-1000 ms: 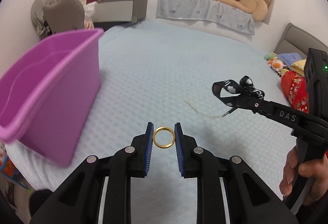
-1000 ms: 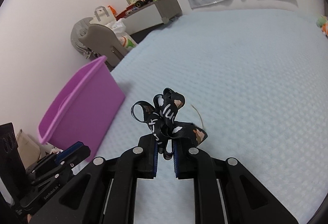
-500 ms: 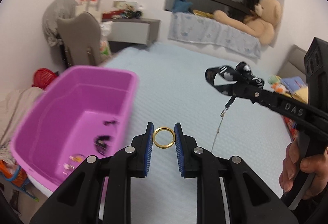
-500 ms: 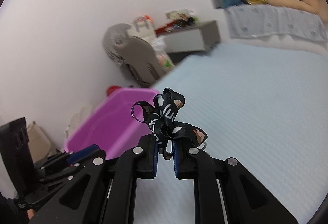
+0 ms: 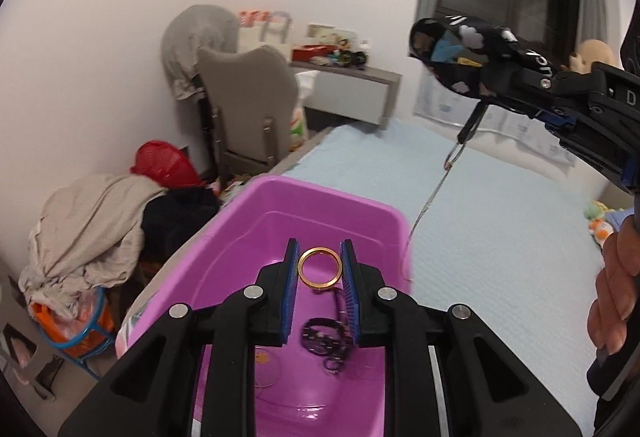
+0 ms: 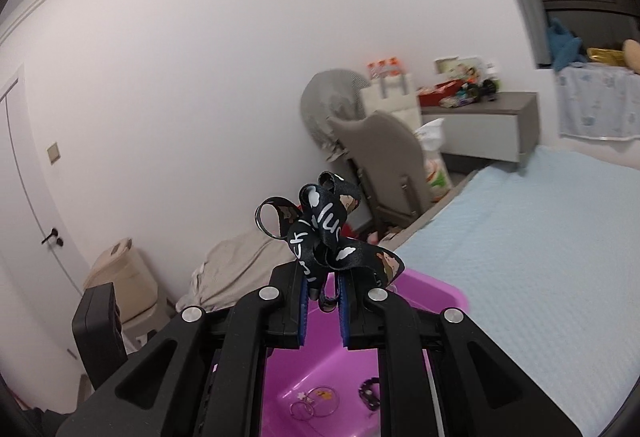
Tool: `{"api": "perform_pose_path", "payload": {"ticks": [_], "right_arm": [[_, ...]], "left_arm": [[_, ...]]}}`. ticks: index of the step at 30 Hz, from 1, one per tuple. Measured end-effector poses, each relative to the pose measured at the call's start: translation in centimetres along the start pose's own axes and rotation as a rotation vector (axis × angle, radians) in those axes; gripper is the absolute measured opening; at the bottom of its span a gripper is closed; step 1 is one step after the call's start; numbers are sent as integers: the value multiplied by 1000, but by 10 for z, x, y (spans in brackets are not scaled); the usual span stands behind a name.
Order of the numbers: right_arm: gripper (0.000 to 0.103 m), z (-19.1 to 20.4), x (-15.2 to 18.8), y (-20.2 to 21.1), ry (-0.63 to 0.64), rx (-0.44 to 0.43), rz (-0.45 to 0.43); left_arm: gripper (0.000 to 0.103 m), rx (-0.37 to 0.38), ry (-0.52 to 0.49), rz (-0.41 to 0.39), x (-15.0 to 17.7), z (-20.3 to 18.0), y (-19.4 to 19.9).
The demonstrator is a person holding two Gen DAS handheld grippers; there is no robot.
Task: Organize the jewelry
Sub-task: 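Carry the lanyard in right tool while left tool carries the ring over the tub, then open right tool dropping the lanyard while left tool releases the ring into the tub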
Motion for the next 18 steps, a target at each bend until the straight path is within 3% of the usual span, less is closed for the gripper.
{"api": "perform_pose_path", "payload": {"ticks": [5,10,18], "right_arm": [[12,4,22,-64,24,21,141],[12,-2,67,-128,82,98,357],[12,-22,114,-167,65,201,525]], "left_arm": [[21,-38,63,69,10,26,-26],[21,-79,143,163,35,50,-56],[21,-139,205,277,59,72,-87]]}}
Point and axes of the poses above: each gripper's, at about its wrist camera, not at the fingertips, and y roughly against the way its jaws point, z to its left, x to its underside, the point moved 1 cm from there along -y, roughly the way its jaws point, and after that the axes turned 5 degrees about x, right-handed, at the moved point
